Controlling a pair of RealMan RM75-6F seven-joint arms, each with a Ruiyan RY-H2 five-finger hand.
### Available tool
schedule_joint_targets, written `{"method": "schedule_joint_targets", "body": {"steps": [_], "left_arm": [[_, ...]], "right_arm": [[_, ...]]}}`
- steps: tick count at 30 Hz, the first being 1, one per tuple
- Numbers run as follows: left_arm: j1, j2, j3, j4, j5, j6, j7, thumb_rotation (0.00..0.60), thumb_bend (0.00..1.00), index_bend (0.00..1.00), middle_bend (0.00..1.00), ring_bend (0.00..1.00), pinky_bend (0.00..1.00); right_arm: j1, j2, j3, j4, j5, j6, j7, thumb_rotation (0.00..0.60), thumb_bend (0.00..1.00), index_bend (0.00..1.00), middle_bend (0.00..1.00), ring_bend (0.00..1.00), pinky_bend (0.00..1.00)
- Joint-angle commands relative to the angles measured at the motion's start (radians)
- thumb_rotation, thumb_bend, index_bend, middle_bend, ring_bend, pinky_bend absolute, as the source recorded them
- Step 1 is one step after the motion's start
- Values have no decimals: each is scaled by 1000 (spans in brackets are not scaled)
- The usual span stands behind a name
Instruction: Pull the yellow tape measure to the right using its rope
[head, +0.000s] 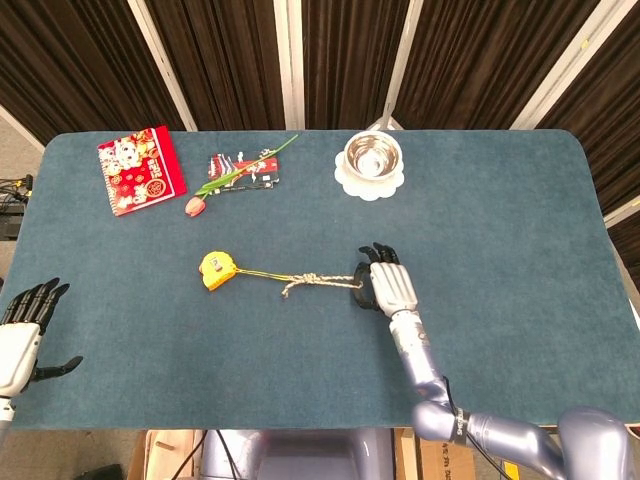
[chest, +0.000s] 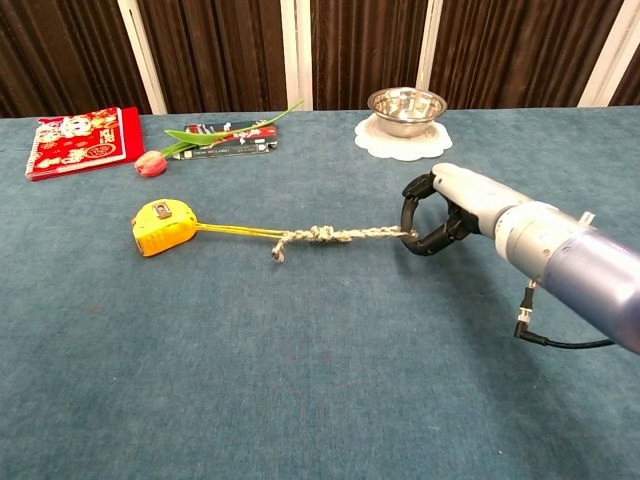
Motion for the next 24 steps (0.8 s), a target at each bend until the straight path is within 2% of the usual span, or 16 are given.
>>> {"method": "schedule_joint_targets", "body": {"steps": [1,14,24], "left_arm": [[1,0,0,0,2,2,2,600,0,0,0,0,0],[5,-3,3,1,17,17,11,600,0,0,0,0,0],[8,-4,4,0,24,28,20,600,0,0,0,0,0]], "right_arm": [[-15,34,23,-49,41,4,11,600,490,632,185,0,0],[-58,172,53,-150,115,45,7,600,489,642,185,0,0],[-95,280,67,-173,147,68,21,600,492,646,186,0,0]]}}
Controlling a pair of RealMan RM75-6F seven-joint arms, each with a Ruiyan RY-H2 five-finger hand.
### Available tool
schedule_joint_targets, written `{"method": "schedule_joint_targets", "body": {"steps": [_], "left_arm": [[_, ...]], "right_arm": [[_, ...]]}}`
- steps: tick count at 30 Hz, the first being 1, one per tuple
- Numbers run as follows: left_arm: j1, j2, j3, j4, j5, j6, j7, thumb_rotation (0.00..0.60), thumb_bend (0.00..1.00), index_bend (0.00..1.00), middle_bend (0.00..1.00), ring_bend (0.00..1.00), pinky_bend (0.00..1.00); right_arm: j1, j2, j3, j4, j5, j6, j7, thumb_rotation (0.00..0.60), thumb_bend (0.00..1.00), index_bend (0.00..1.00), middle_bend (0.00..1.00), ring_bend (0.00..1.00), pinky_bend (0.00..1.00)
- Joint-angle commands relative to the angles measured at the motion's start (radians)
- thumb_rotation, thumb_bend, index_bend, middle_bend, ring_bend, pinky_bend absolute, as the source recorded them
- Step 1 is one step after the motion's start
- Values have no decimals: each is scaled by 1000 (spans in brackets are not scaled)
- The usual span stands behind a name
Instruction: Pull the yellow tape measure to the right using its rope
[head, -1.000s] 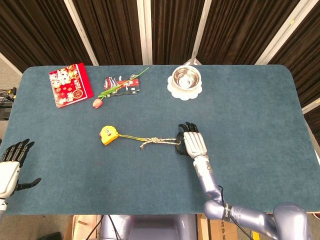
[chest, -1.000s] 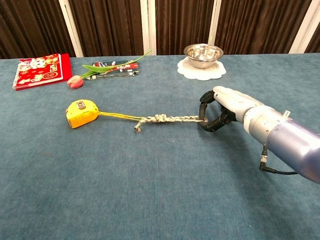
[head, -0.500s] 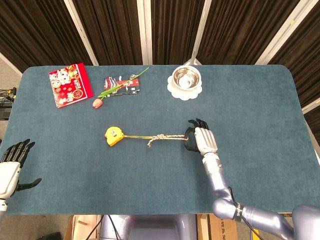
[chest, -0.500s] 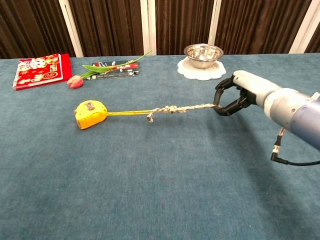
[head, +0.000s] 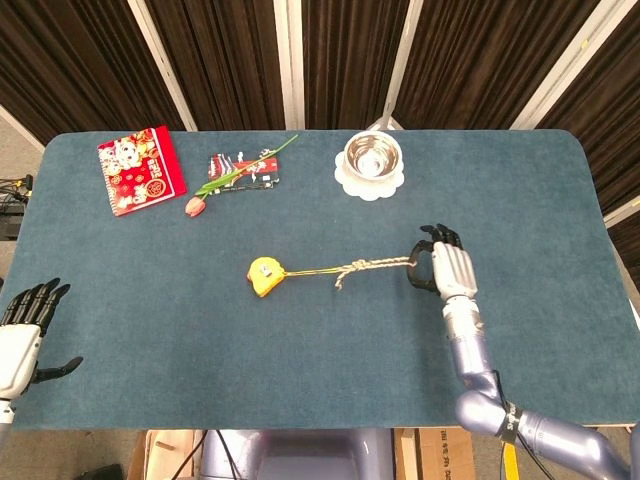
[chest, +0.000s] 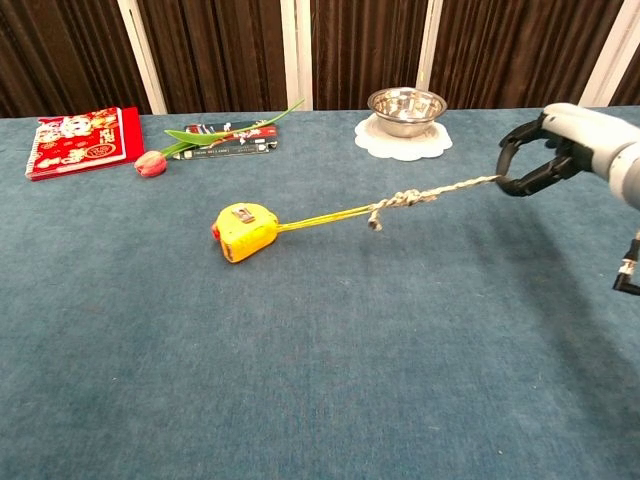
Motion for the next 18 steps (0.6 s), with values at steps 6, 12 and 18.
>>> {"method": "schedule_joint_targets", "body": {"steps": [6,12,18], "left_arm": [[4,1,2,-3,8,9,6,600,0,0,0,0,0],[6,-2,2,-4,12,15,14,600,0,0,0,0,0],[7,-3,2,-5,14,18,22,600,0,0,0,0,0]], "right_arm": [[-37,103,17,23,36,8,22,600,492,646,186,0,0],[-57,181,42,55,57,-4,55,600,493,646,186,0,0],[-82,268,74,100,88,-16,100,600,494,646,185,0,0]]}}
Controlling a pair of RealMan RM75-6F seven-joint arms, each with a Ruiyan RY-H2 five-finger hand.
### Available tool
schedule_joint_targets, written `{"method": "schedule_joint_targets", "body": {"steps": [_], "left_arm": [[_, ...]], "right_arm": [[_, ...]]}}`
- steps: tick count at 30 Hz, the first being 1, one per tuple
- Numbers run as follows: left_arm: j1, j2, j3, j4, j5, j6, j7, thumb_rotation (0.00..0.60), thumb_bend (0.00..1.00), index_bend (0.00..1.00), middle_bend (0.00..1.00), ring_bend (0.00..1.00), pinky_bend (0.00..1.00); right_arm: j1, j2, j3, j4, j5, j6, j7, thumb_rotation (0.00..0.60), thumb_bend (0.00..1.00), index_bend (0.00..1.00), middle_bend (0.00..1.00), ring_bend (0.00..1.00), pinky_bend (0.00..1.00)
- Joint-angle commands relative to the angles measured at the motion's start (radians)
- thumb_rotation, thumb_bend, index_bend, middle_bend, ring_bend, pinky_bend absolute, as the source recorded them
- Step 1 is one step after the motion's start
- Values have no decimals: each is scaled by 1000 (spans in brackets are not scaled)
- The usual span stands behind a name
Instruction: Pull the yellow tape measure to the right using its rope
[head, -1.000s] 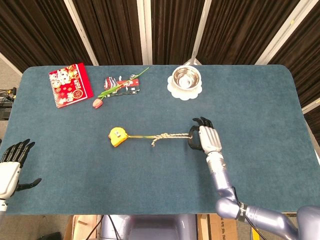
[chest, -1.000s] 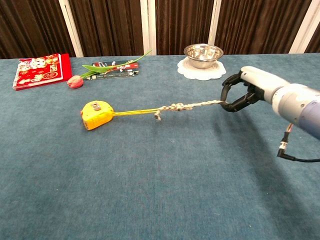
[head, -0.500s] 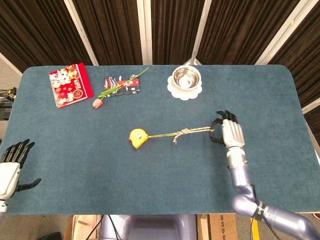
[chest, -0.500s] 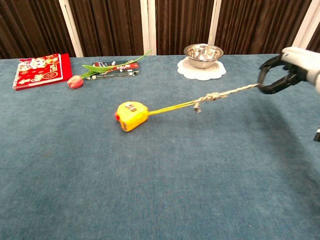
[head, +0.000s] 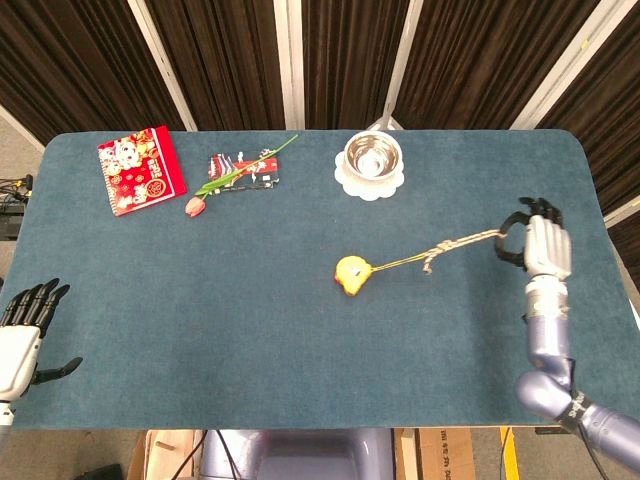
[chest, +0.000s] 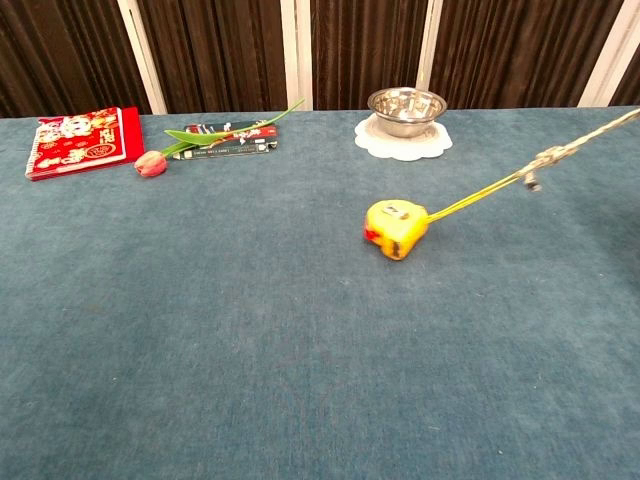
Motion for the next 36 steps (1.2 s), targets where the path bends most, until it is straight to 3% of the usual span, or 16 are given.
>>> {"method": "schedule_joint_targets", "body": {"steps": [1,11,20,22,24,26,27,36], "left_arm": [[0,-1,0,-1,2,2,4,600,0,0,0,0,0],[2,-3,-2,-4,2,6,13,600,0,0,0,0,0],[3,-5,-3,-5,3,10,17,600,0,0,0,0,0],[3,-5,-3,-5,4,11,18,600,0,0,0,0,0],[3,-5,-3,-6,5,11,17,600,0,0,0,0,0],[4,-4,-3,-5,6,12,18,600,0,0,0,0,0],[4,-4,-2,-5,6,13,18,600,0,0,0,0,0],[4,-6,-3,7,9,15,22,600,0,0,0,0,0]], "right_arm": [[-19,46,19,30,25,-10,27,600,494,646,185,0,0],[-52,107,25,102,66,-31,72,600,493,646,186,0,0],[-62,126,24,102,75,-30,92,600,493,639,185,0,0],[-64,130,21,95,78,-35,90,600,494,553,179,0,0],[-66,139,12,81,82,-45,81,600,494,349,128,0,0],[-68,149,4,67,86,-53,73,600,494,83,31,0,0],[-71,156,-3,54,86,-60,66,600,494,32,12,0,0],[-130,204,-37,-85,16,-10,118,600,494,0,0,0,0]]}}
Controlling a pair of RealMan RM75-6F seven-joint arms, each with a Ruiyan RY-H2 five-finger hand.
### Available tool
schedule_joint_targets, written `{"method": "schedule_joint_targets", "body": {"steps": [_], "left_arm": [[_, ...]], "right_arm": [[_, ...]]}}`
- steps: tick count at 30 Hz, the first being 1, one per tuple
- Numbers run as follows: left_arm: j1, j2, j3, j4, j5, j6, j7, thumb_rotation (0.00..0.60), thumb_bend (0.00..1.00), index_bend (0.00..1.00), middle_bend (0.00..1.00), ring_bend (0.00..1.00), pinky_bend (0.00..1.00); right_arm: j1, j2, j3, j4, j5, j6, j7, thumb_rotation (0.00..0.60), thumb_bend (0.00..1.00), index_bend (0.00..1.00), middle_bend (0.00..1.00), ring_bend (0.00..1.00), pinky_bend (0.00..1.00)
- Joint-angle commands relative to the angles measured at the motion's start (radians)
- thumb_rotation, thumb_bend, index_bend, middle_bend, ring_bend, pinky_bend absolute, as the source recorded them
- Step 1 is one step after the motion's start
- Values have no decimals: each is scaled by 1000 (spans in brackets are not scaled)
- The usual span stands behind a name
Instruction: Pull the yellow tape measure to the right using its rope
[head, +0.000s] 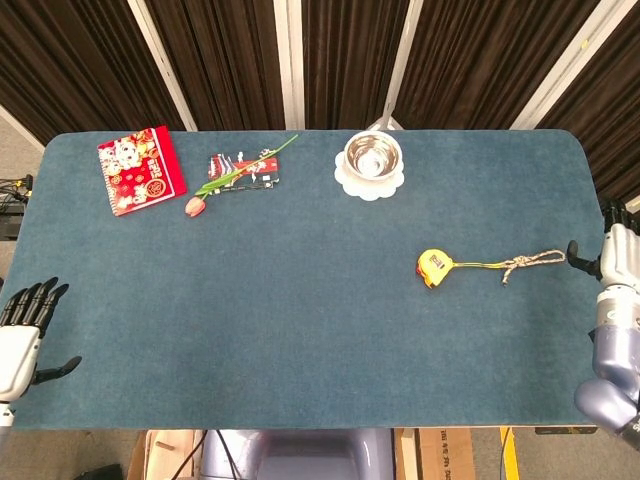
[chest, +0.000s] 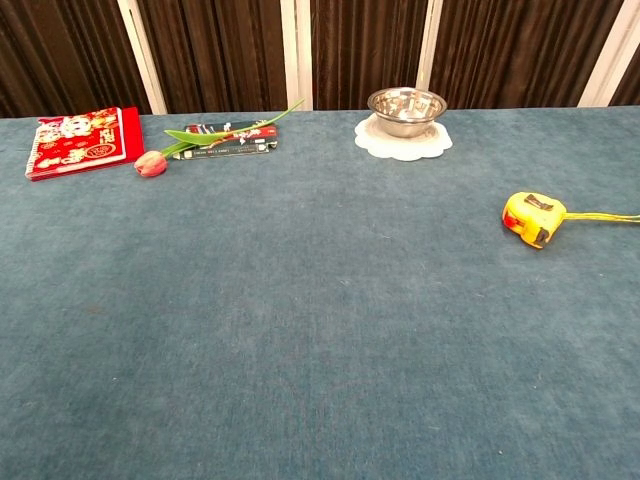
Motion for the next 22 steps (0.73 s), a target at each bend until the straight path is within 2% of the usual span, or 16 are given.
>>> {"method": "schedule_joint_targets", "body": {"steps": [1,4,7,8,10,11,14,17,22], "left_arm": [[-1,-2,0,3,-2,-3,0,600,0,0,0,0,0],[-1,-2,0,4,3,0,3,600,0,0,0,0,0],[1,-3,2,7,13,9,8,600,0,0,0,0,0],[3,-3,3,7,20,16,9,600,0,0,0,0,0],[7,-3,4,8,26,25,8,600,0,0,0,0,0],[12,-2,5,10,29,34,11,600,0,0,0,0,0],[18,4,7,8,31,44,14,600,0,0,0,0,0],[22,7,5,7,33,52,15,600,0,0,0,0,0],[20,3,6,13,28,43,18,600,0,0,0,0,0]], "right_arm": [[-46,29,-20,-86,-68,39,54,600,493,0,0,0,0],[-95,57,-50,-174,-161,80,100,600,476,0,0,0,0],[-166,85,-115,-266,-321,150,147,600,397,0,0,0,0],[-216,97,-173,-313,-435,201,166,600,370,0,0,0,0],[-274,102,-243,-339,-572,268,190,600,322,0,0,0,0],[-316,101,-302,-350,-675,317,198,600,313,0,0,0,0],[-372,91,-380,-315,-823,398,198,600,311,0,0,0,0],[-400,62,-406,-242,-907,466,188,600,310,0,0,0,0],[-404,30,-392,-176,-913,497,208,600,310,0,0,0,0]]}}
